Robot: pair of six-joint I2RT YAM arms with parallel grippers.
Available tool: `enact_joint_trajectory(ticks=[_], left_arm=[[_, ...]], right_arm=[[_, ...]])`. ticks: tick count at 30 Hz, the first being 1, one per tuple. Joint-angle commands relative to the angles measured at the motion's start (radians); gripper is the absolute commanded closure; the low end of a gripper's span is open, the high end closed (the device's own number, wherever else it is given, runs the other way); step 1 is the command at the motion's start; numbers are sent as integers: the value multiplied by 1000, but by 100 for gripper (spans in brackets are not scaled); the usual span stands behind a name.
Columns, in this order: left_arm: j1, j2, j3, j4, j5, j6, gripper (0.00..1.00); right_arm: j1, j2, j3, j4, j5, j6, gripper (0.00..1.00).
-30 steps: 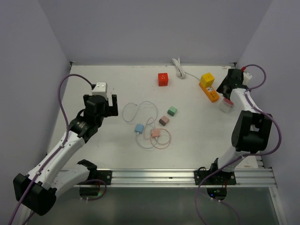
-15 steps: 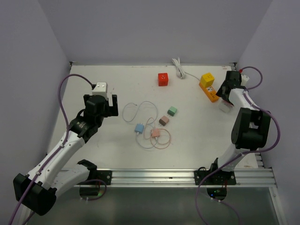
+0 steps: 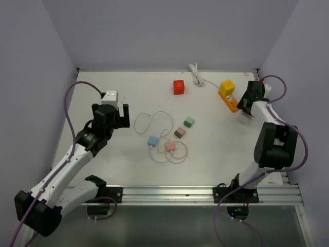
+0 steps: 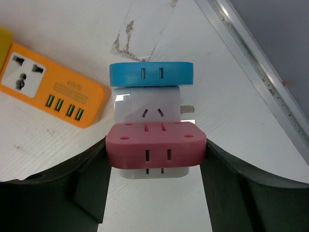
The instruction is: Pull the plug off the socket
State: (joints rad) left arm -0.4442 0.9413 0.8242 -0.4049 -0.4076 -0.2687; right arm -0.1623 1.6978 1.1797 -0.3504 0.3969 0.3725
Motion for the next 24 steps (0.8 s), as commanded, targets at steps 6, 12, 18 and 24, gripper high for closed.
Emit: enact_joint_trajectory(ticks=[6,12,18,24], left_arm=[[9,-4,-3,54,15,17,1],[9,-1,-7,61,24,23,1],[9,14,-11,70,41,29,1],[9,33,-17,81,73,40,1]], right_arm=[[199,-184,-153,-32,-133,9,83],[413,-224,-198,1,-200,-44,86],[544,-201,-190,40,-334,-127,87],[668,-159,-146,53,-394,-219,87]])
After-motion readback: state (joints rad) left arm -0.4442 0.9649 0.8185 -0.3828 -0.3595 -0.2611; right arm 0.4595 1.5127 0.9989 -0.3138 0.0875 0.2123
